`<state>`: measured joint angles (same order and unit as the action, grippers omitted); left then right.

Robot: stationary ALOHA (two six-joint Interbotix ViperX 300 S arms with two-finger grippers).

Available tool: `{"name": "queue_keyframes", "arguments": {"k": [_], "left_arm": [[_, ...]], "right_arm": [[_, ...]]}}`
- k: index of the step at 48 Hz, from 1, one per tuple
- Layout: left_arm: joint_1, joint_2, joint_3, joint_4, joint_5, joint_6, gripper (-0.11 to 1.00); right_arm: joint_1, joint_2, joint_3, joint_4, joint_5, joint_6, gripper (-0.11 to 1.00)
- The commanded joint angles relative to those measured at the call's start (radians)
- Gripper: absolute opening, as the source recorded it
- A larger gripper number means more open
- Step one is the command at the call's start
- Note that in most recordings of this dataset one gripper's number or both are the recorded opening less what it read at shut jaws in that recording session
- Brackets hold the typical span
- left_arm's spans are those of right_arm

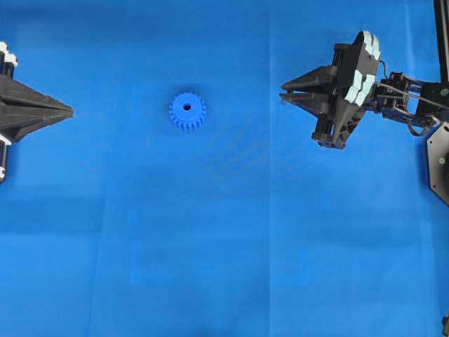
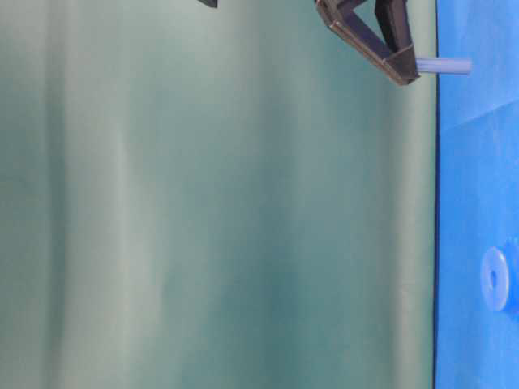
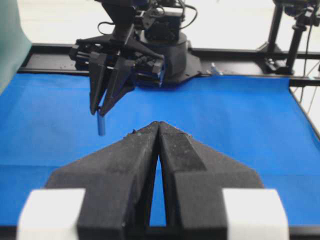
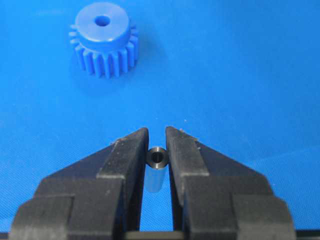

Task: Insert the shaft placed at a random location into the center hole of the small gear at another random location.
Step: 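Lift the held shaft off the table with the right gripper, then carry the shaft left over the blue gear with the right gripper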

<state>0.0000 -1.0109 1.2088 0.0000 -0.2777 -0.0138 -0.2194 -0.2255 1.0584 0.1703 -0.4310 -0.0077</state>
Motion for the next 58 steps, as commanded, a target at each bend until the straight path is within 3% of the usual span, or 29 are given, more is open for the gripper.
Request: {"name": "queue_keyframes", "arguments": {"k": [1, 15, 42, 58], "left_arm": [[0.0, 0.003, -0.009, 0.002, -0.005, -0.002, 0.0], [-0.002, 0.005, -0.009, 0.002, -0.005, -0.003, 0.0], [-0.002, 0.003, -0.009, 0.002, -0.006, -0.003, 0.0], [0.0, 0.003, -0.009, 0.003, -0.008, -0.003, 0.0]], "right_arm": [[0.002, -0.008, -0.025, -0.002, -0.003, 0.0, 0.03], [0.026, 0.064, -0.14, -0.003, 0.006, -0.003, 0.03], [0.06, 0.319, -0.523, -0.028, 0.147, -0.029, 0.03], [0.064, 0.37, -0.598, -0.031, 0.163, -0.031, 0.03]]}}
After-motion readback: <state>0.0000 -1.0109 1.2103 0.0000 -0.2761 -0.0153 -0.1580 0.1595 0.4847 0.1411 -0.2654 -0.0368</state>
